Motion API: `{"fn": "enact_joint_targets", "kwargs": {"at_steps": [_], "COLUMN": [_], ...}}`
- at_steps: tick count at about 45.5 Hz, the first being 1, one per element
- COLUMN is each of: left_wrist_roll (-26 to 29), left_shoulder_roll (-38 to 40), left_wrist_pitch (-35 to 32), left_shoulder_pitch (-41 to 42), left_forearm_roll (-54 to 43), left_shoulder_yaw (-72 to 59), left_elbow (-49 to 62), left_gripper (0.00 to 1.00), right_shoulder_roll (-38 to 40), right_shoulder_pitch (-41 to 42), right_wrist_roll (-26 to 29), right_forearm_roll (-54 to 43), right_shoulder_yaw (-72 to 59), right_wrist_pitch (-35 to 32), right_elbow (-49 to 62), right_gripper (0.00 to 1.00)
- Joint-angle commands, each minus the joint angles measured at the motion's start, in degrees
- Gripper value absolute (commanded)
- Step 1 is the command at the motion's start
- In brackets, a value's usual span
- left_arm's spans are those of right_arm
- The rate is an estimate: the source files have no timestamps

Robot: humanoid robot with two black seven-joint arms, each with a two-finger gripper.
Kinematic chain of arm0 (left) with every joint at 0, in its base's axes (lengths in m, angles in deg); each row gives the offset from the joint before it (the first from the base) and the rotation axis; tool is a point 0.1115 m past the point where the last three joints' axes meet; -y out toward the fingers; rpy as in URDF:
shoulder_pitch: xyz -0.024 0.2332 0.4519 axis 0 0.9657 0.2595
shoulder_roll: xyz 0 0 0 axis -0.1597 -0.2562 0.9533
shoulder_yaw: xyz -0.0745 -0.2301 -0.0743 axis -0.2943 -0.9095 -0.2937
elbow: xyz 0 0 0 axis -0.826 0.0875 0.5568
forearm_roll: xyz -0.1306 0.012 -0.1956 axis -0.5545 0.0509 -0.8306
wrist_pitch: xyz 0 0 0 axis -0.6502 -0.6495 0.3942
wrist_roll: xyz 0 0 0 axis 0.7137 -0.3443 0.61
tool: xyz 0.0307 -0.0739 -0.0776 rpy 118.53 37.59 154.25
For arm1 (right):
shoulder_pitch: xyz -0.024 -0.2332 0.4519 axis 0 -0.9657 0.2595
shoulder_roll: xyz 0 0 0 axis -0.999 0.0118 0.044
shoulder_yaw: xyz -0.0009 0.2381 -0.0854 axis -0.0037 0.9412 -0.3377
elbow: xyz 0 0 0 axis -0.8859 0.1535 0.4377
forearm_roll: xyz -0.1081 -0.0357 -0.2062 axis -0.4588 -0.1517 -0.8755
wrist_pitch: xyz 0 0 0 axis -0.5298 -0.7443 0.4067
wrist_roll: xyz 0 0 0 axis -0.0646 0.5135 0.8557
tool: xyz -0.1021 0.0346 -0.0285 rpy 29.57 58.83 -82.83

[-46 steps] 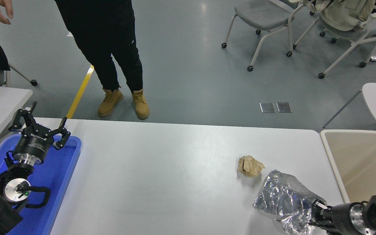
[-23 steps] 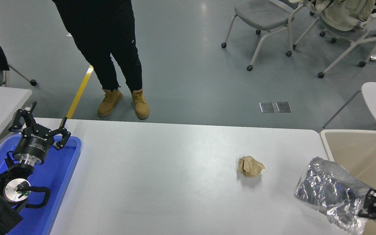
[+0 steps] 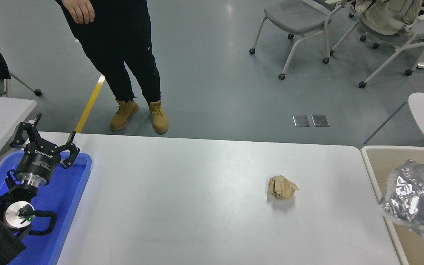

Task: Clean the table surface

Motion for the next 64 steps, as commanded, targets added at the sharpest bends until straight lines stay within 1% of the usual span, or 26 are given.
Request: {"fn": "enact_joint_targets", "kwargs": {"at_steps": [1,15,26,30,38,45,49,59,64], "left_wrist_roll": [0.0,0.0,0.0,0.0,0.0,0.0,0.0,0.0,0.0], "left_shoulder_roll": [0.0,0.0,0.0,0.0,0.0,0.0,0.0,0.0,0.0], "left_wrist_pitch": [0.0,0.0,0.0,0.0,0.0,0.0,0.0,0.0,0.0], "left_shoulder_pitch": [0.0,0.0,0.0,0.0,0.0,0.0,0.0,0.0,0.0], "left_forearm_roll": [0.09,0.0,0.0,0.0,0.0,0.0,0.0,0.0,0.0], "left_shoulder_yaw": [-0.03,0.06,-0.03,-0.03,-0.03,-0.03,-0.03,-0.03,-0.03], "left_elbow": [0.0,0.0,0.0,0.0,-0.08,0.0,0.0,0.0,0.0], "left_gripper": [1.0,1.0,1.0,1.0,1.0,1.0,1.0,1.0,1.0], "right_shoulder_roll": [2.57,2.57,2.57,1.01,-2.5,-7.42,-10.5,-16.56,-19.55], "right_shoulder_pitch": [0.42,0.41,0.59,0.59,0.59,0.07,-0.2,-2.22,-5.29], "right_wrist_roll": [0.38,0.56,0.65,0.65,0.65,0.65,0.73,0.74,0.74], "right_forearm_roll": [-2.74,-2.92,-2.83,-2.39,-2.13,-2.04,-2.04,-1.86,1.64], "right_shoulder_yaw": [4.59,4.59,4.85,4.85,4.76,3.8,3.44,3.44,3.44], "right_wrist_pitch": [-5.61,-5.61,-5.08,-4.2,0.8,6.42,9.24,12.93,15.74], "right_elbow": [0.55,0.99,5.2,7.4,8.72,11.0,13.29,21.02,24.71], "right_gripper": [0.0,0.0,0.0,0.0,0.0,0.0,0.0,0.0,0.0]}}
